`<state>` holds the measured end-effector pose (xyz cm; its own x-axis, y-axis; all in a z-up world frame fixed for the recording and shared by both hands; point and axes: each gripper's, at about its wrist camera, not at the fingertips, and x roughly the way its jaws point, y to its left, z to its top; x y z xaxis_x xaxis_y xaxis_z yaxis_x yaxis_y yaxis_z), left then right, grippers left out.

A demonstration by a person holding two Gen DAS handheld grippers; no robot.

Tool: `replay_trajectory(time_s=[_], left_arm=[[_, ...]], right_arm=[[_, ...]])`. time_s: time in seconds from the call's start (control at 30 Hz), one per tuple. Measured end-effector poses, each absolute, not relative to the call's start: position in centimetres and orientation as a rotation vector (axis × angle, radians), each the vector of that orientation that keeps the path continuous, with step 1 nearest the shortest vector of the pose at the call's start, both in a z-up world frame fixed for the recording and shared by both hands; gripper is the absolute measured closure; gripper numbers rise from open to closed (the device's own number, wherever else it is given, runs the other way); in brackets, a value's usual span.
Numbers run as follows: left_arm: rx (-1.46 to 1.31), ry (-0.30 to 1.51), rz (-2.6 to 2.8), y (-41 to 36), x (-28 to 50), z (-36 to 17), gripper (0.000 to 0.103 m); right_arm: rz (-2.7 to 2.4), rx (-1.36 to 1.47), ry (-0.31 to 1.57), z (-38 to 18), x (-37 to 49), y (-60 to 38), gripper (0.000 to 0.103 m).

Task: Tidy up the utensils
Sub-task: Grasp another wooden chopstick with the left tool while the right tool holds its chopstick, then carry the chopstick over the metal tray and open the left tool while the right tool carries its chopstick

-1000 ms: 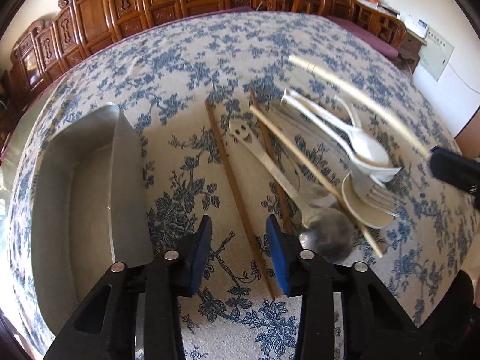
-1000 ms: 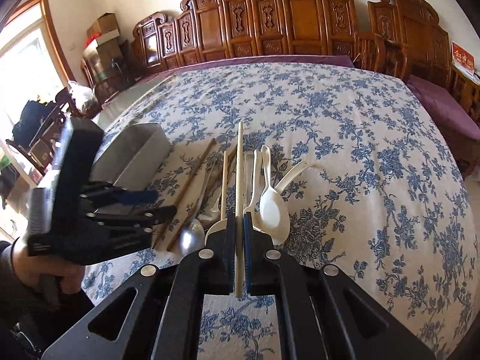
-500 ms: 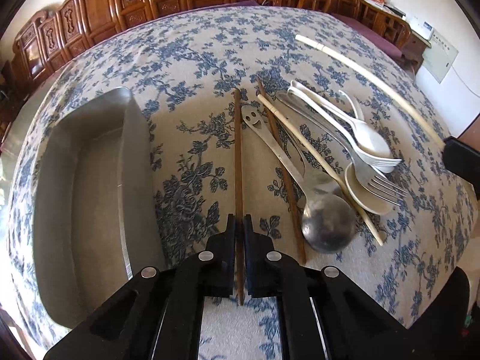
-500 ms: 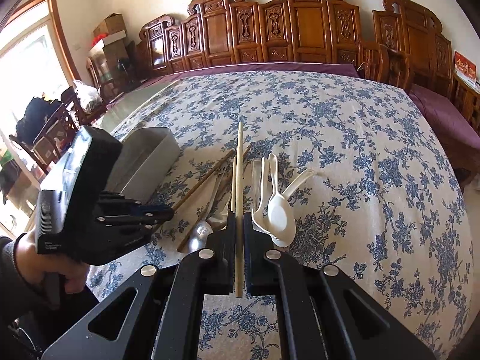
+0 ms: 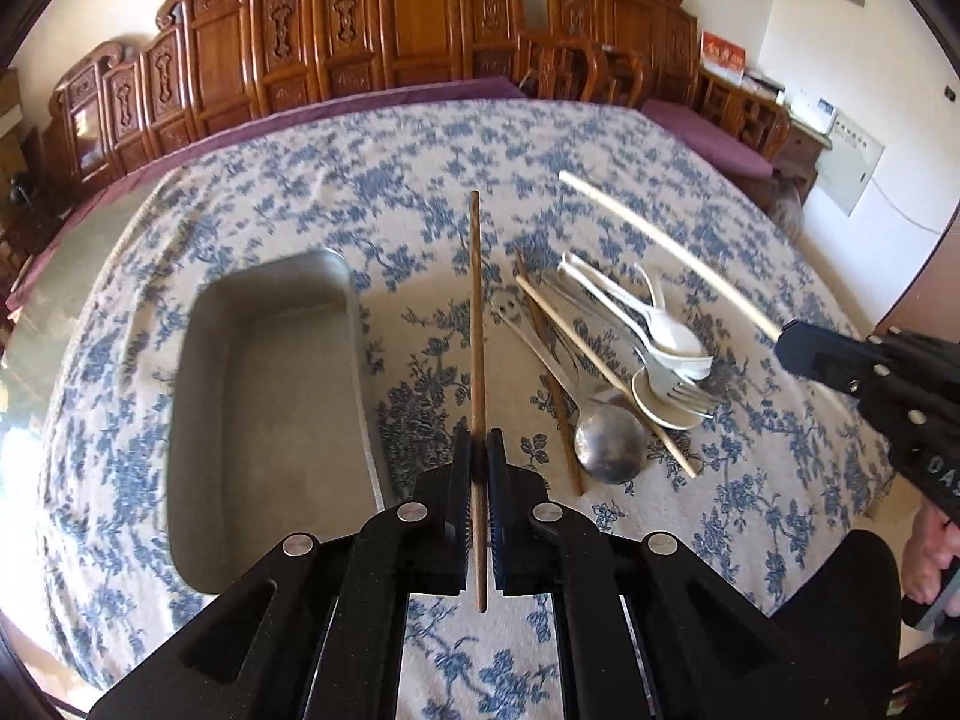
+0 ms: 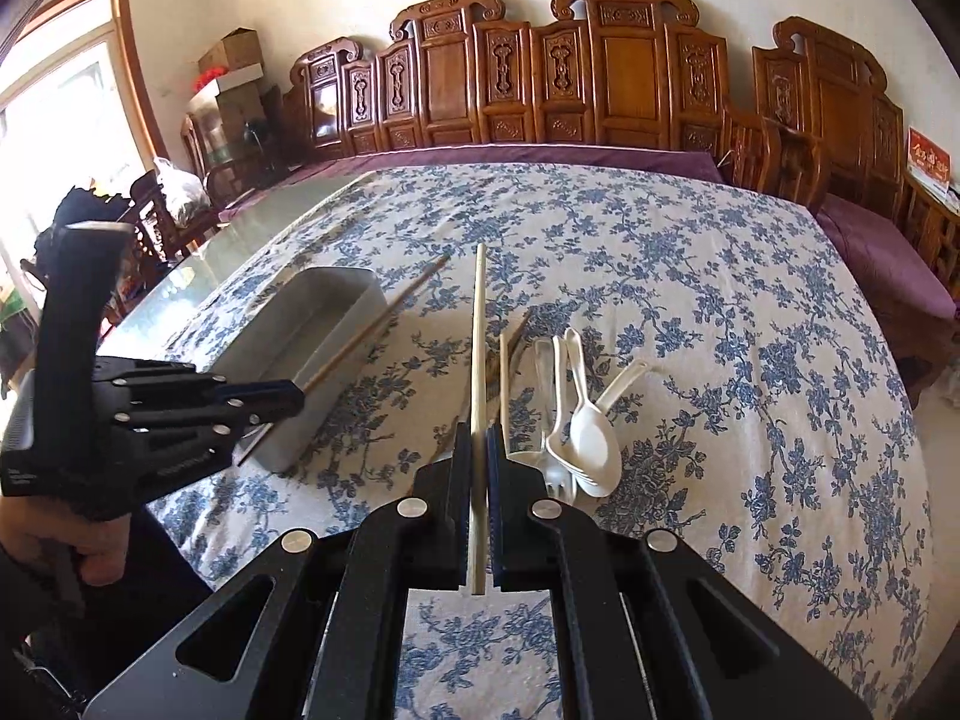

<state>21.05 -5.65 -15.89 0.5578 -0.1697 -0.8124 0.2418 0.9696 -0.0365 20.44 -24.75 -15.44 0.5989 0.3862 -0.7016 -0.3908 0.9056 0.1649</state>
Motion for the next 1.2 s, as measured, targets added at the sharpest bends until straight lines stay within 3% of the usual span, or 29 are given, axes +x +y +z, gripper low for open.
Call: replay_trajectory(time_s=[0.33, 1.2], left_arm=[[0.032, 0.887, -0.228, -0.7, 19.9, -13.7, 0.099], [-0.094, 0.953, -0.175, 6.7, 22.0, -17.6, 0.099]], right_arm=[[0.461, -0.019, 0.797, -14.4, 19.9, -22.0, 0.097], [0.514, -0.05, 0.855, -16.1, 22.3, -14.6, 0.097]])
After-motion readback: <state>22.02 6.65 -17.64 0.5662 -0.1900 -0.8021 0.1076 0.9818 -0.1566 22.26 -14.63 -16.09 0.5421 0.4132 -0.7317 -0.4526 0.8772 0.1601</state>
